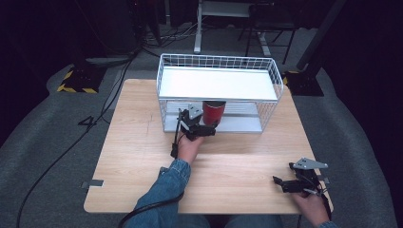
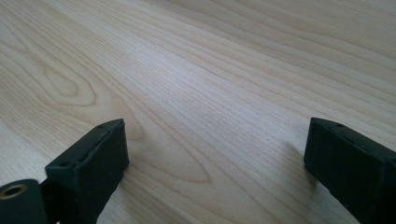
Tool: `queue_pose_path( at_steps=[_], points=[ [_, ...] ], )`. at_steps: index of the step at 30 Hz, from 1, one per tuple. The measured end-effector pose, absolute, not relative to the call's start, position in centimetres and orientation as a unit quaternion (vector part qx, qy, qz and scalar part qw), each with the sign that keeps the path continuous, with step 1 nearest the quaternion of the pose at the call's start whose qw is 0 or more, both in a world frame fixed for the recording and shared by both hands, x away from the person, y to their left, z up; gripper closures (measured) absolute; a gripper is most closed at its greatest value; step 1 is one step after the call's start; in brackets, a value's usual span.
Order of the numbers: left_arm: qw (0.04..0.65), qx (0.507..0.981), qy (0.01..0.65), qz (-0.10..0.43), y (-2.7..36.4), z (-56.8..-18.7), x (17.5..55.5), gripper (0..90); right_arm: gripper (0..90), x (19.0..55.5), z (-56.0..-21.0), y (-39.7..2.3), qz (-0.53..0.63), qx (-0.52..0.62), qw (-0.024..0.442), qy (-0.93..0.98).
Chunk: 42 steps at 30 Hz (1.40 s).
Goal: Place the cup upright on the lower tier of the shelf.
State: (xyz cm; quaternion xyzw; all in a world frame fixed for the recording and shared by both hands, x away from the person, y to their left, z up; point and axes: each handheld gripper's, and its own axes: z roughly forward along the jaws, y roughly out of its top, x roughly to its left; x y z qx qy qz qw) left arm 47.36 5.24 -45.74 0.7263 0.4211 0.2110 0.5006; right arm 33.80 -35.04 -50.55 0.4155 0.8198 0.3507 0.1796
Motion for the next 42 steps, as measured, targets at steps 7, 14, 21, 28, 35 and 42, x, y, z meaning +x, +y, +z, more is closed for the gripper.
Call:
queue_pose_path(
  at_steps=[7, 14, 21, 28, 35, 42],
  points=[
    [0.506, 0.728, 0.41, 0.212, 6.2, -44.5, 45.1, 0.0, 6.5, 33.8, -50.6, -35.0, 0.351, 0.415, 0.179, 0.82],
    [0.516, 0.725, 0.409, 0.204, 7.4, -43.4, 43.0, 0.0, 6.5, 33.8, -50.6, -35.0, 0.351, 0.416, 0.179, 0.82],
    [0.526, 0.724, 0.398, 0.203, 8.3, -42.1, 40.8, 0.0, 5.9, 33.9, -50.6, -35.0, 0.349, 0.415, 0.179, 0.821],
    [0.529, 0.726, 0.391, 0.2, 9.5, -41.1, 38.8, 0.0, 5.9, 33.9, -50.6, -35.0, 0.349, 0.415, 0.179, 0.821],
    [0.525, 0.732, 0.39, 0.19, 11.4, -40.5, 36.9, 0.0, 5.9, 33.9, -50.6, -35.0, 0.349, 0.415, 0.179, 0.821],
    [0.511, 0.743, 0.386, 0.193, 13.2, -40.6, 35.0, 0.0, 5.9, 33.9, -50.6, -35.0, 0.349, 0.415, 0.179, 0.821]
  ],
)
